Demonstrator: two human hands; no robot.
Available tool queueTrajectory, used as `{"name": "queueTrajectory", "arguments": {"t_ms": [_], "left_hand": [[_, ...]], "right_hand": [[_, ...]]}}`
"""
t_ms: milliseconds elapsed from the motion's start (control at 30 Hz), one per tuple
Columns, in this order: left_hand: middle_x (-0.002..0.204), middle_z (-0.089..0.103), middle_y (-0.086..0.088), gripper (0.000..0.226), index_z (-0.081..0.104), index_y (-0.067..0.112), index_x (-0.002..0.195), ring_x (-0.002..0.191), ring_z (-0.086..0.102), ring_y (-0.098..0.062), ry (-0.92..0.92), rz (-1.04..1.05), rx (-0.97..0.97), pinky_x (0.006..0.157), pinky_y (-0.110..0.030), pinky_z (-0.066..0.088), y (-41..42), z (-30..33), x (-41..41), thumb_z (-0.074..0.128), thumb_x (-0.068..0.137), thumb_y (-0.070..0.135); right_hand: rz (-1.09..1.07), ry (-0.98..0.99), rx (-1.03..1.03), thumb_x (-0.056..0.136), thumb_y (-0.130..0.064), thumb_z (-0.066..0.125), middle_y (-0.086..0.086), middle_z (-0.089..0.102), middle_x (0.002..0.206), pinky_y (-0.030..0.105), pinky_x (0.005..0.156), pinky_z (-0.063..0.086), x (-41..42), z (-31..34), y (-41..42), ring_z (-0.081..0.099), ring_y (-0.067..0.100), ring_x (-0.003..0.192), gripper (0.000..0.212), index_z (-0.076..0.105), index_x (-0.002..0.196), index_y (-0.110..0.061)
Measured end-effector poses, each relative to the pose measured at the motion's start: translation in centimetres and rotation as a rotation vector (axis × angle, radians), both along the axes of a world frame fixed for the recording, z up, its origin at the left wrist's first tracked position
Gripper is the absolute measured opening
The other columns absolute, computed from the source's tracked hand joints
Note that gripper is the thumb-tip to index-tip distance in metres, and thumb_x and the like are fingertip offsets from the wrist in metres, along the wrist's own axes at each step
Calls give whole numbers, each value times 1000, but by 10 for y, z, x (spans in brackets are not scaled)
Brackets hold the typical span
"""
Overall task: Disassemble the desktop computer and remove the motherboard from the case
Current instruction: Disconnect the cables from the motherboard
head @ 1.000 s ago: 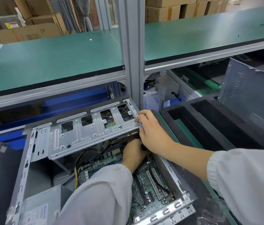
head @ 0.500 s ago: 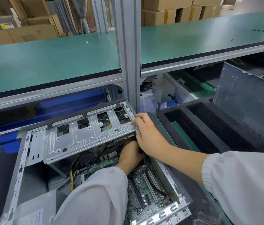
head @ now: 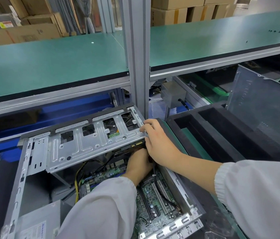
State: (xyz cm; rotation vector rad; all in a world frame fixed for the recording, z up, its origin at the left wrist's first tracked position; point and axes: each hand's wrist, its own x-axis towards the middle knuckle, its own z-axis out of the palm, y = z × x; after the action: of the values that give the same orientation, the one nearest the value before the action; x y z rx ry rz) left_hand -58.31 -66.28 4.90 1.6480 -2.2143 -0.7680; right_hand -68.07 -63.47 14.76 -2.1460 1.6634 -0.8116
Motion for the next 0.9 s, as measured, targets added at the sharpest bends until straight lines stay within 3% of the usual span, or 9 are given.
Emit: {"name": "queueTrajectory", "arguments": {"t_ms": [233,367,533,667,900], "left_hand": [[69,56,3,19,56,22,66,74,55,-22,-35,20,202,59,-26,36,-10,-1,2,60,84,26],[70,62,-5,12,58,15,68,77,60,-32,-8,24,68,54,-30,37,-3,0,0,59,79,18],[88,67,-12,2,59,10,81,84,61,-35,-44,-18,-27,64,-37,47,0,-2,0,59,81,12],[98,67,-11,15,61,10,95,91,61,-35,-77,-5,-10,70,-41,51,-1,-4,1,63,82,18],[86,68,-9,6,58,17,78,78,60,-30,12,5,73,59,-34,44,-4,-3,0,61,81,21]], "right_hand": [[-1,20,7,93,3,43,5,32,137,27,95,41,-1,-1,0,39,19,121,30,51,120,-5],[6,37,12,92,5,41,8,31,138,30,97,40,1,1,1,38,21,123,31,50,121,-2],[0,35,15,93,5,43,8,31,139,26,98,39,1,2,0,37,20,123,31,49,121,-3],[-1,31,15,93,4,42,6,31,139,25,98,39,2,2,0,37,18,123,31,50,121,-4],[-5,28,7,92,5,43,5,33,138,24,97,39,2,2,0,39,18,122,31,51,120,-5]]}}
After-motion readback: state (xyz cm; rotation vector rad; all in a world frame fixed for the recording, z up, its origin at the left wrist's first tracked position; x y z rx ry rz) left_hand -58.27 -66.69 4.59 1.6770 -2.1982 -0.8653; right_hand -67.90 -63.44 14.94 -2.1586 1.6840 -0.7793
